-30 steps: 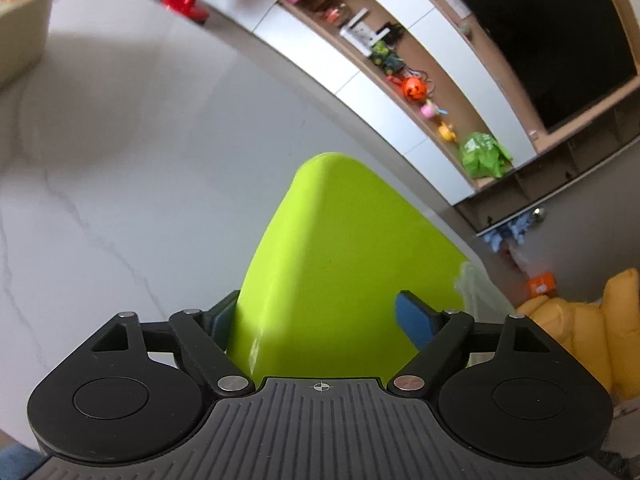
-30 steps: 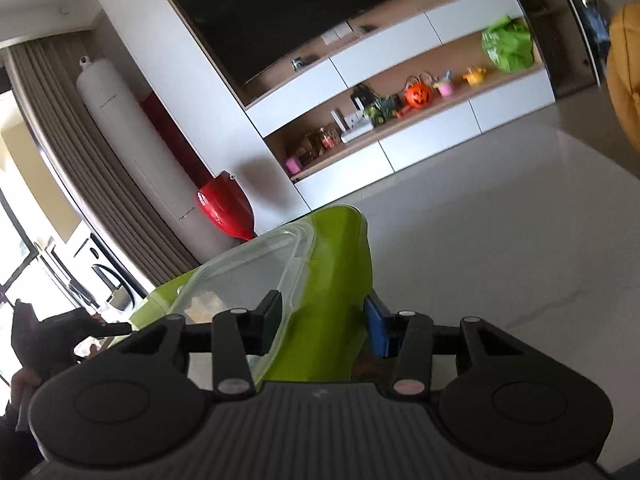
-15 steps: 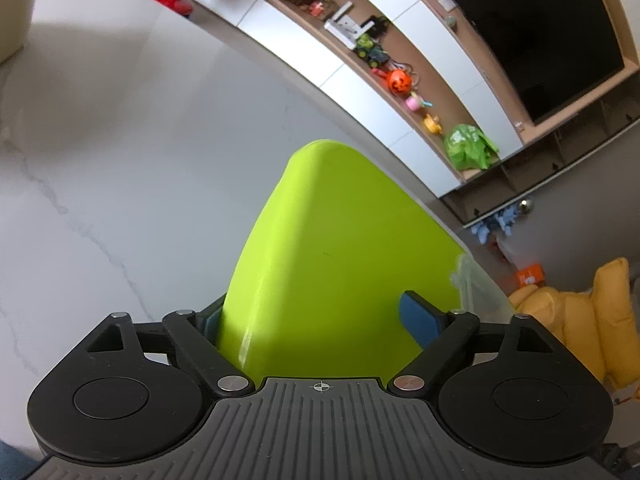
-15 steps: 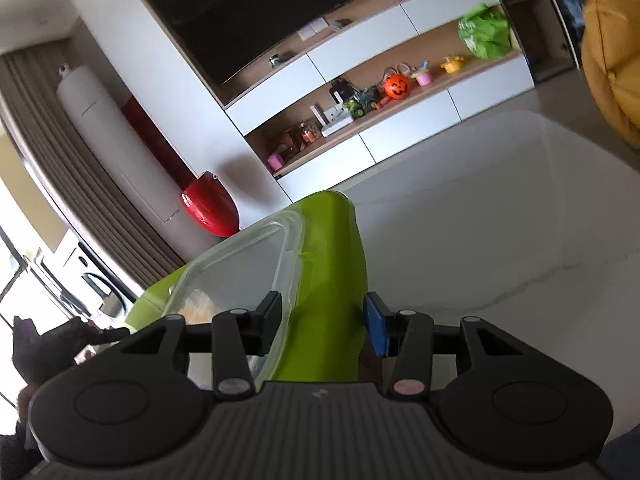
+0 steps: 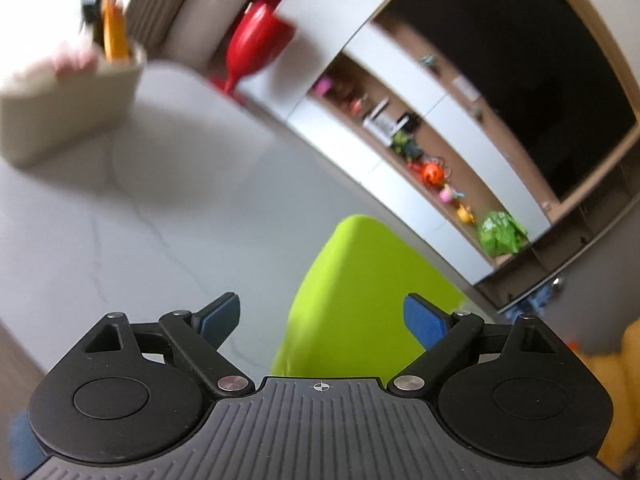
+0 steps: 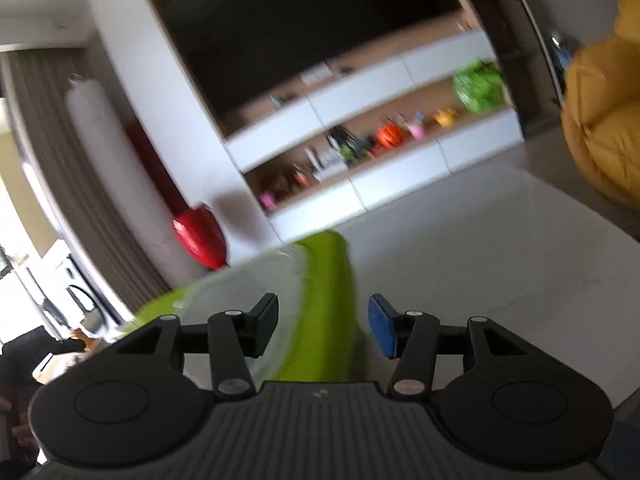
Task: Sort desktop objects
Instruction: 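Lower the lid onto the box and open both tools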
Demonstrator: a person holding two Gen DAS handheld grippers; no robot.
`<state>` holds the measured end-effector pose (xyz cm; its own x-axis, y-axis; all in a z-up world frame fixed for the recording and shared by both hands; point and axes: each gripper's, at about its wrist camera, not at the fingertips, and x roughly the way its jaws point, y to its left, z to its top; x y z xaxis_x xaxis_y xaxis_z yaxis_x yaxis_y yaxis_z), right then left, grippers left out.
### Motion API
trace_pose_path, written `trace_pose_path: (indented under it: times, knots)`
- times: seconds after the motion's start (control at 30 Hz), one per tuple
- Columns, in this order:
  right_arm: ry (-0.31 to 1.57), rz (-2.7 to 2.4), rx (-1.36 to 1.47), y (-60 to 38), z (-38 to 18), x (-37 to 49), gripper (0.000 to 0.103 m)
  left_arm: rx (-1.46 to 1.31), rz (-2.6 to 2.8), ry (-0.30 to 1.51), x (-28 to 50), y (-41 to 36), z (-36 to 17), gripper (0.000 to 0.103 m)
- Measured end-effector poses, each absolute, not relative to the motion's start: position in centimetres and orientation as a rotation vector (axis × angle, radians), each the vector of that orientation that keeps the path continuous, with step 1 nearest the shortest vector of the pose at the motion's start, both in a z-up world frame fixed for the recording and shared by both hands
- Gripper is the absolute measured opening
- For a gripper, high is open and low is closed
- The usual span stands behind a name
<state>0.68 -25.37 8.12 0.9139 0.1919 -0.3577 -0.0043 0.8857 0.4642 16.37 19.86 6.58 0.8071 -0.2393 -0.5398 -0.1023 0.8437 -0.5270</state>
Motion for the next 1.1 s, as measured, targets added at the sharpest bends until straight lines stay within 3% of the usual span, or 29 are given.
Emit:
trace_pose_path:
  times: [0.17, 0.37, 0.47, 0.7, 1.1]
  knots:
    - [0.405, 0.206, 0.407, -22.0, 9.1, -2.0, 0.057, -0.421, -0.189, 0.642, 10.7, 15.0, 7.2, 0.093]
    - [0.511, 0.297, 0.376, -18.0, 8.5, -3.8, 0.066, -0.231, -0.268, 0.832, 8.4, 9.7, 4.2, 0.093]
    - [0.607, 0.375, 0.344, -16.2, 7.3, -3.9, 0.079, -0.150, -0.262, 0.871, 8.2, 7.5, 2.7, 0.094]
    - [0.706, 0.250, 0.327, -15.2, 3.7, -1.9, 0.078, -0.216, -0.149, 0.930, 10.1, 8.1, -0.2, 0.094]
    - [0.724, 0.069, 0.484, -18.6, 0.9, 5.1, 0.079, -0.081, -0.082, 0.859, 14.3, 5.7, 0.9, 0.094]
